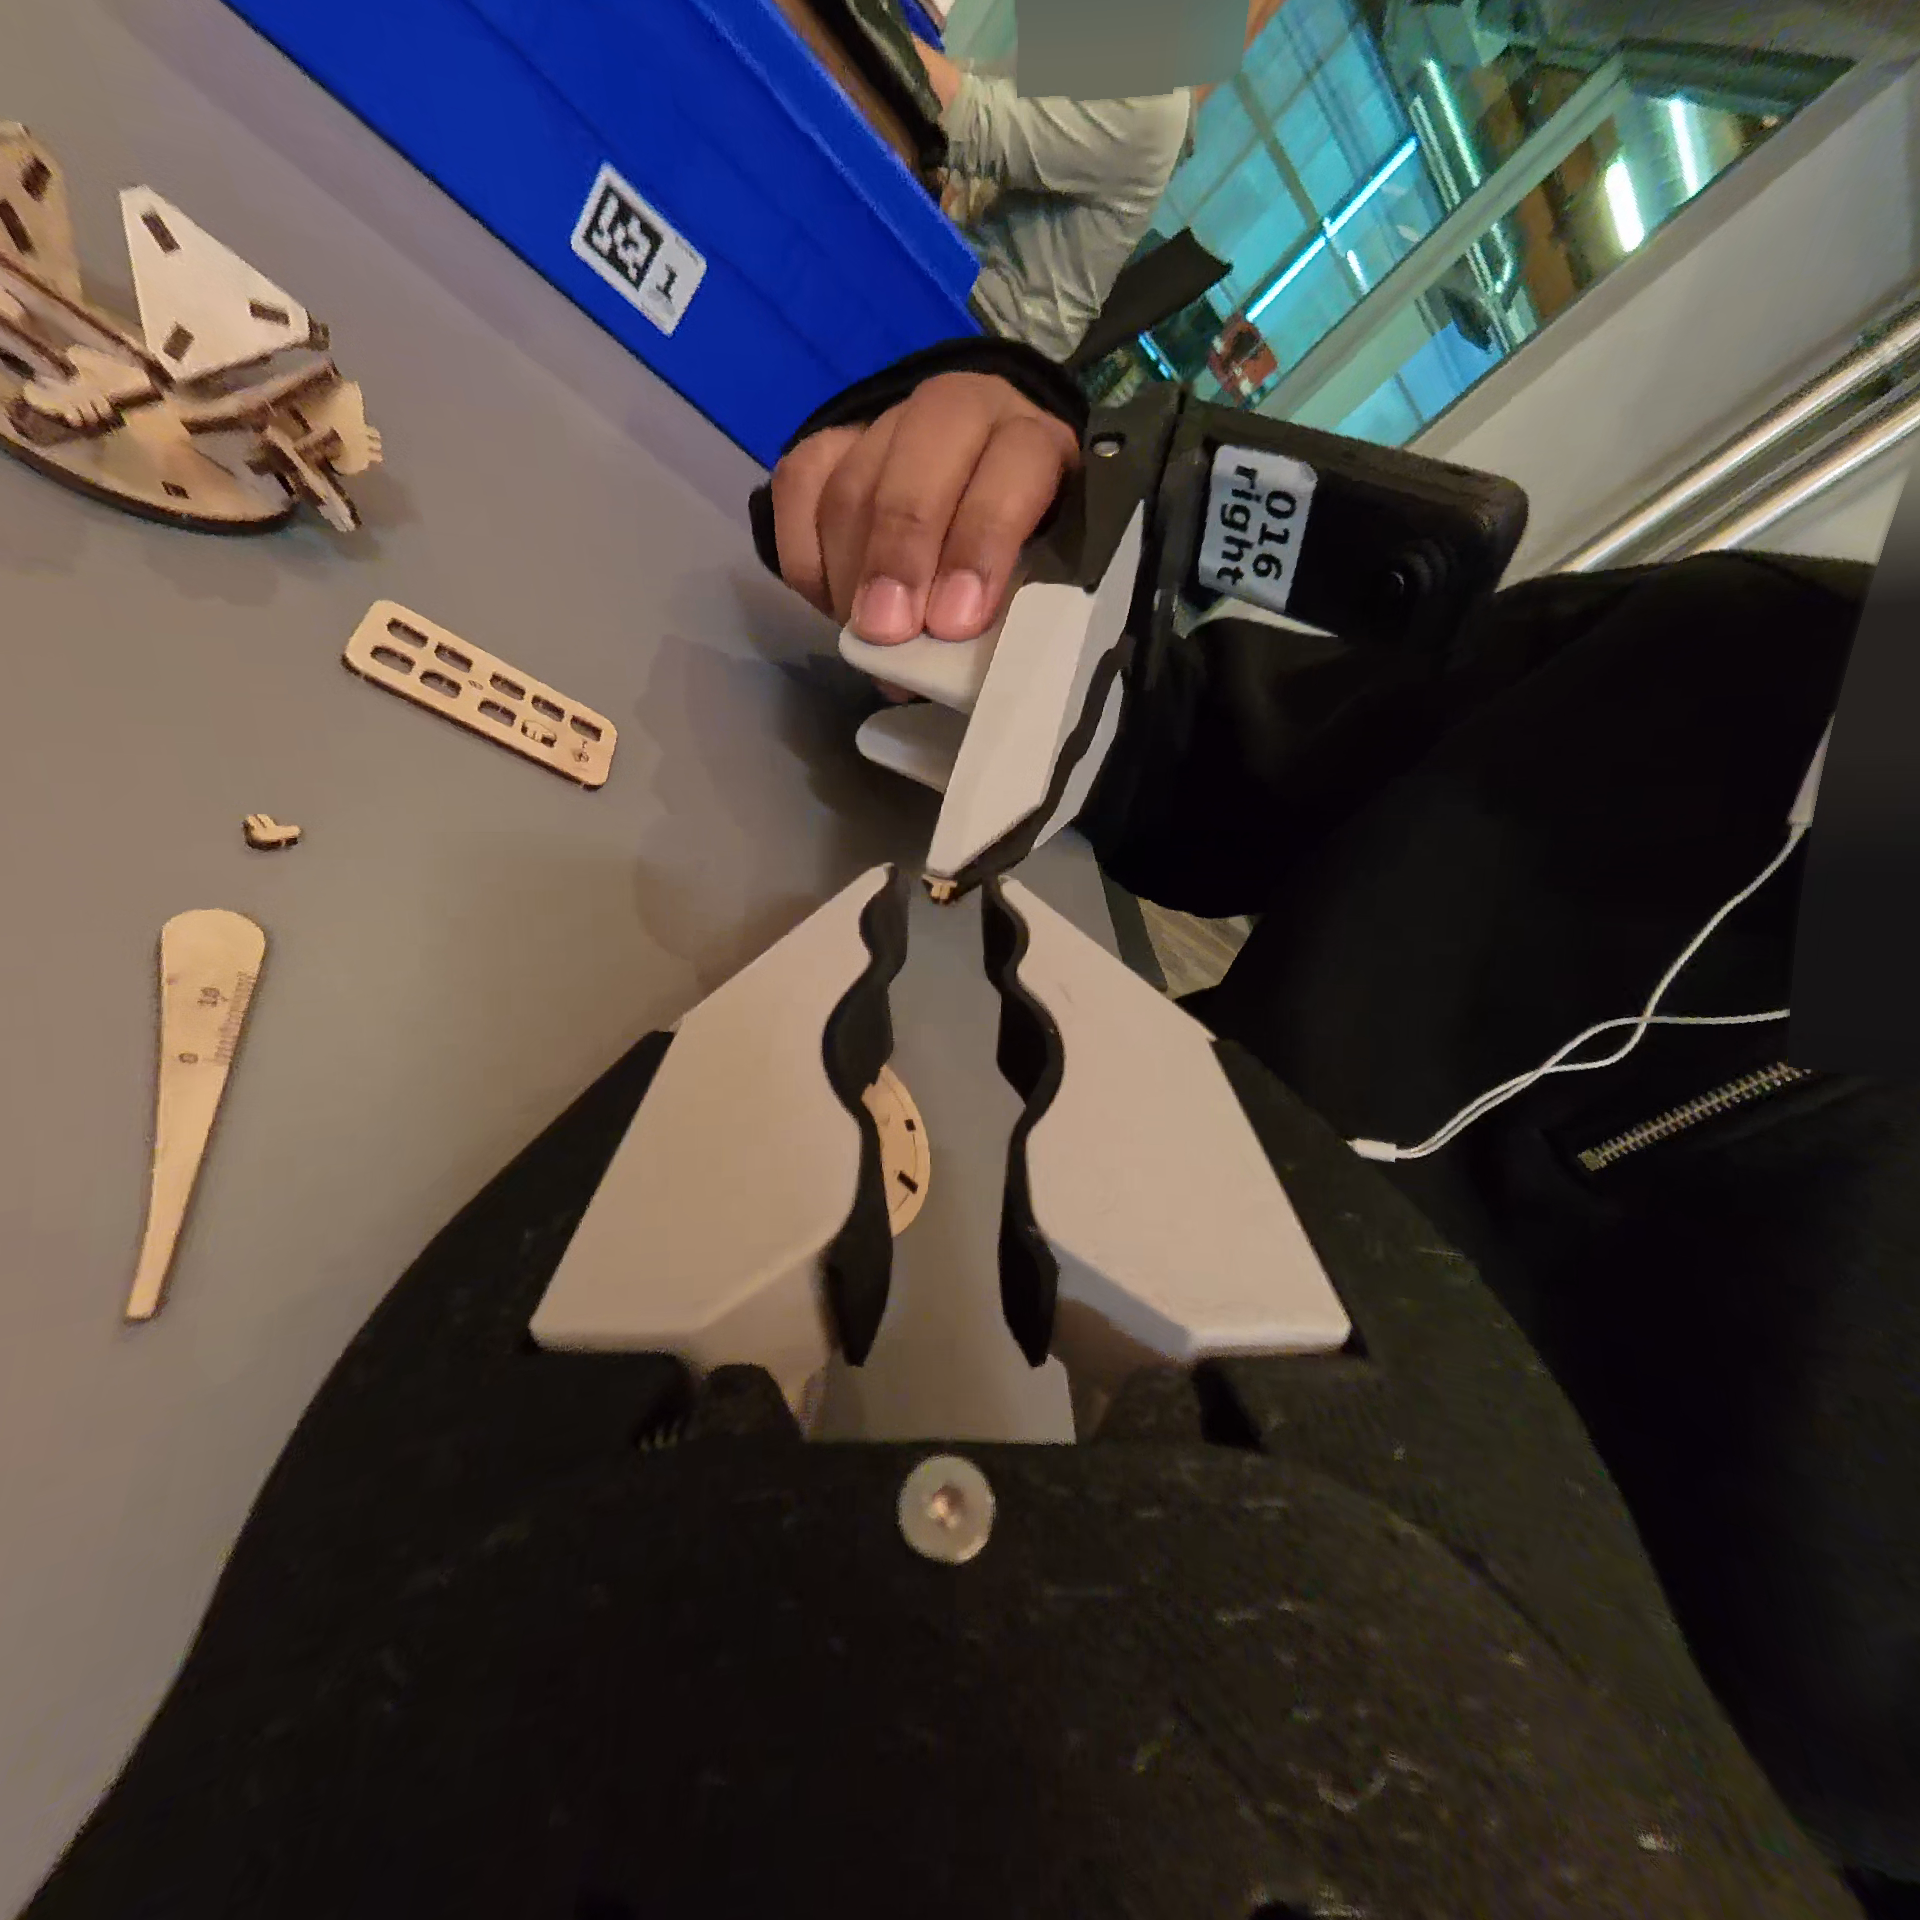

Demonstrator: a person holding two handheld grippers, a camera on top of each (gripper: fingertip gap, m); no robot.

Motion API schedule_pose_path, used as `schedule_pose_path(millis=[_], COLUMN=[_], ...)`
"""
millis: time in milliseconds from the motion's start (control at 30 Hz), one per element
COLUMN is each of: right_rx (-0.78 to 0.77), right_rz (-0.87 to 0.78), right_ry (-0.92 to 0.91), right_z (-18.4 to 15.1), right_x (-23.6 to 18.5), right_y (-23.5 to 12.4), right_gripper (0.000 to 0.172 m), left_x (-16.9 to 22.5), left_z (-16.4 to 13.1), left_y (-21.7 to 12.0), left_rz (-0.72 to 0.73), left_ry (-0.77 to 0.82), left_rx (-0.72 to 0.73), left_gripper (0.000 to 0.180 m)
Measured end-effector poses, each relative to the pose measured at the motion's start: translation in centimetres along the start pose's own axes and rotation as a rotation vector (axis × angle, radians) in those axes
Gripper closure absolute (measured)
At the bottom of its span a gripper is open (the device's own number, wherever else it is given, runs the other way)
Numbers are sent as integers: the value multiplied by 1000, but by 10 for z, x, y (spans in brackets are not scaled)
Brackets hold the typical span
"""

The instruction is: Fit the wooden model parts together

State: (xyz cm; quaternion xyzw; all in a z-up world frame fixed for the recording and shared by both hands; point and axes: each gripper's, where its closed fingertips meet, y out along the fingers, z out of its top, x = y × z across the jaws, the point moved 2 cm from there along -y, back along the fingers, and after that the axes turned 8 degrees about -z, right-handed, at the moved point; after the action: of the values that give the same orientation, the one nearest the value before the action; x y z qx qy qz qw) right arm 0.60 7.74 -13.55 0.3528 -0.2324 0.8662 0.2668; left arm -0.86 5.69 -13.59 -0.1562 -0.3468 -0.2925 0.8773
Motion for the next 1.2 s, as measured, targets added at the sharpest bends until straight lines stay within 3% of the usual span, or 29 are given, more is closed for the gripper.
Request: schedule_pose_path(millis=[300,433,700,1200], right_rx=[164,198,249,231], right_rz=[100,153,201,213], right_ry=[656,803,939,939], right_z=[11,8,12,11], right_x=[34,35,39,36], right_y=[-8,-8,-9,-7], right_gripper=[171,171,172,172], left_x=[24,25,22,24], left_z=[26,33,27,28], left_y=[-9,-15,-7,-4], left_rz=[37,88,128,142], left_ry=[268,307,339,365], left_rx=[126,162,109,107], left_gripper=[172,172,176,180])
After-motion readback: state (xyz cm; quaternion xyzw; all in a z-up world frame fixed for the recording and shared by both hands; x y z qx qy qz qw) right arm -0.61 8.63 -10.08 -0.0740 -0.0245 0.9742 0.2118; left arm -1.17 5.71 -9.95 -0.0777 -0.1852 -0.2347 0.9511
